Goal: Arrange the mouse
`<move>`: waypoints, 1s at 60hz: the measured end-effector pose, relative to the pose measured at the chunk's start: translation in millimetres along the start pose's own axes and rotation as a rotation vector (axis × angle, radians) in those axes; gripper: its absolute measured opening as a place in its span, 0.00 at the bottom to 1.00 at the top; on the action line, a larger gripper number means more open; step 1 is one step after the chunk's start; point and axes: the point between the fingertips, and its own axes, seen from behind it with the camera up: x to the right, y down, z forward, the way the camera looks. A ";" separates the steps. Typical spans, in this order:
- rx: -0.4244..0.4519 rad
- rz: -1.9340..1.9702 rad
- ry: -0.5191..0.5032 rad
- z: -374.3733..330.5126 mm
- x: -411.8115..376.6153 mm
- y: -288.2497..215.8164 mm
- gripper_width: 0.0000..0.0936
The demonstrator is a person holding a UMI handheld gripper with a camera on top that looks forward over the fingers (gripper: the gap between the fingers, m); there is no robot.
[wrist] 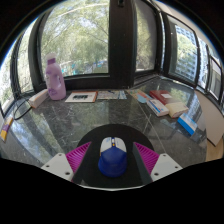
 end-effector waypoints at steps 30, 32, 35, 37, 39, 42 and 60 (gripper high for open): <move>0.149 -0.041 0.094 -199.6 -12.5 -13.9 0.91; 0.153 -0.039 0.092 -210.2 -15.9 -10.2 0.91; 0.151 -0.041 0.085 -224.3 -21.1 -3.6 0.91; 0.151 -0.044 0.082 -233.8 -24.3 0.8 0.91; 0.150 -0.047 0.077 -240.5 -26.8 4.2 0.91; 0.149 -0.045 0.077 -248.2 -30.6 10.9 0.91; 0.159 -0.026 0.078 -275.7 -36.3 15.2 0.91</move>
